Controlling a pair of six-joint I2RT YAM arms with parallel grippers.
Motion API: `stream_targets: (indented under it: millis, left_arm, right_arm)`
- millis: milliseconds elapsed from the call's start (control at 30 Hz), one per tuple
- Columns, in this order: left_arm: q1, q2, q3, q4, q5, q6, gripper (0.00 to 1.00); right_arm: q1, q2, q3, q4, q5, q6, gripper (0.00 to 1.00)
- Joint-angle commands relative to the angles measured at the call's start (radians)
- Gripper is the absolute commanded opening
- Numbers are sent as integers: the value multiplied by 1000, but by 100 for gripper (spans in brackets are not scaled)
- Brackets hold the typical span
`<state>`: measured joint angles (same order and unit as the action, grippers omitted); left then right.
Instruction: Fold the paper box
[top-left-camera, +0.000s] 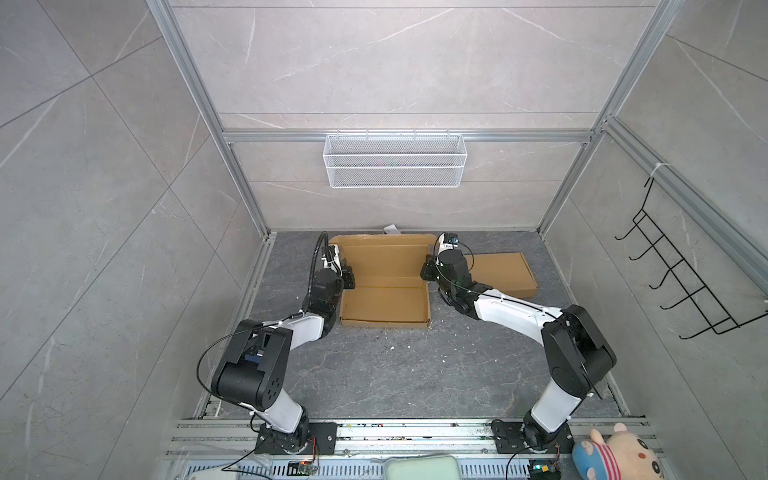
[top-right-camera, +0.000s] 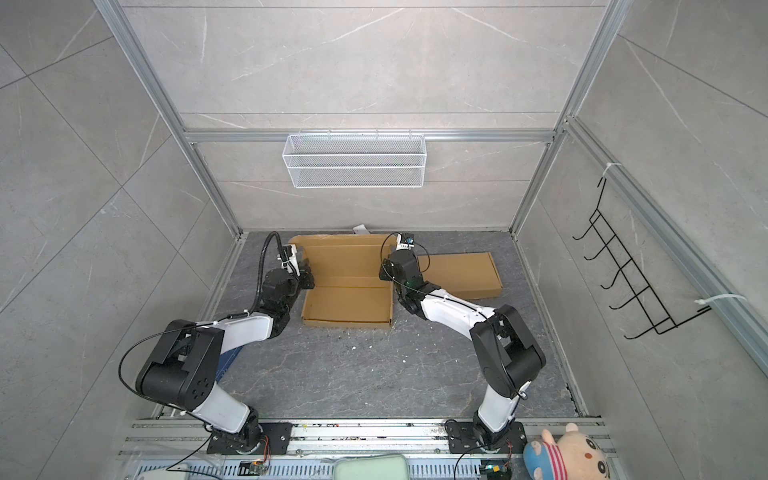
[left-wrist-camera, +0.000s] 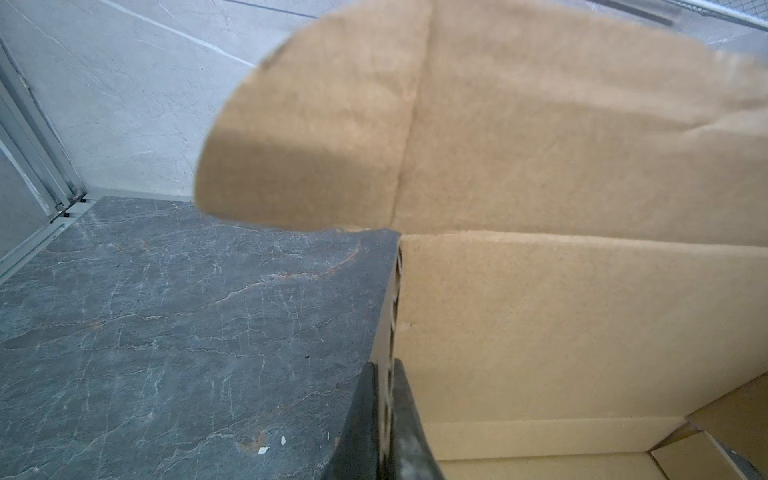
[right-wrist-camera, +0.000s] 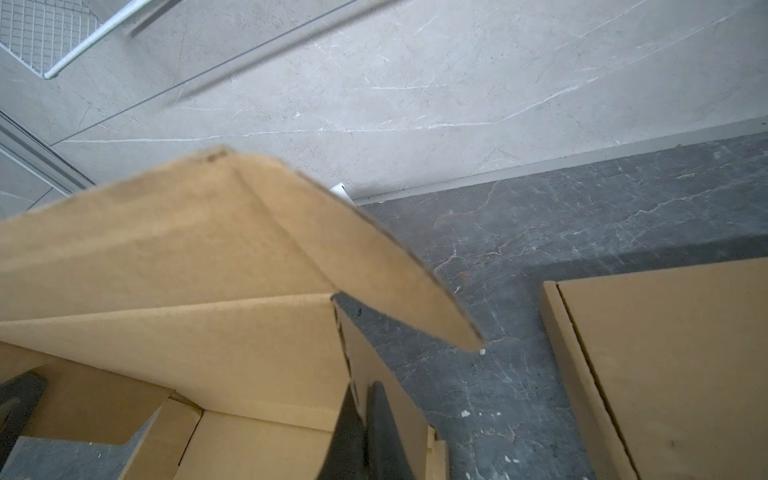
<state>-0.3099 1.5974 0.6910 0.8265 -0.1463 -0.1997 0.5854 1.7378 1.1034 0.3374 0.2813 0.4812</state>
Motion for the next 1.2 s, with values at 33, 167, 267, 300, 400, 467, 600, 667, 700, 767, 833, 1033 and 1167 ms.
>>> stream_targets:
  millis: [33,167,267,300,400,467,600,667,700,767,833,1033,1167]
  left_arm:
    - [-49,-11,-21,142,66,-24,0]
    - [-51,-22,-65,156,60,-22,0]
    - [-54,-22,-90,180,59,-24,0]
    - [-56,-21,-96,188,59,-24,0]
    - [-65,-14,-117,228,58,-13,0]
    - [-74,-8,-132,254,57,-5,0]
    - [-91,9,-167,299,40,7,0]
    - [-95,20,-184,321,36,9,0]
    - [-99,24,-190,328,34,13,0]
    - [-108,34,-202,347,32,28,0]
    - [-119,41,-215,360,24,44,0]
    - [-124,53,-258,414,10,55,0]
    - [-127,40,-271,419,26,70,0]
  right_arm:
    - [36,10,-39,35,-41,39,0]
    - [42,6,-74,53,-27,51,0]
    - [46,8,-93,70,-15,61,0]
    - [49,7,-97,75,-12,62,0]
    - [58,8,-115,86,2,67,0]
    - [62,5,-132,96,8,80,0]
    - [67,-9,-168,113,26,94,0]
    - [68,-16,-191,124,29,102,0]
    - [70,-17,-196,126,29,105,0]
    - [71,-20,-215,138,26,110,0]
    - [74,-26,-232,149,27,114,0]
    - [76,-47,-280,163,39,119,0]
    - [75,-66,-287,147,20,123,0]
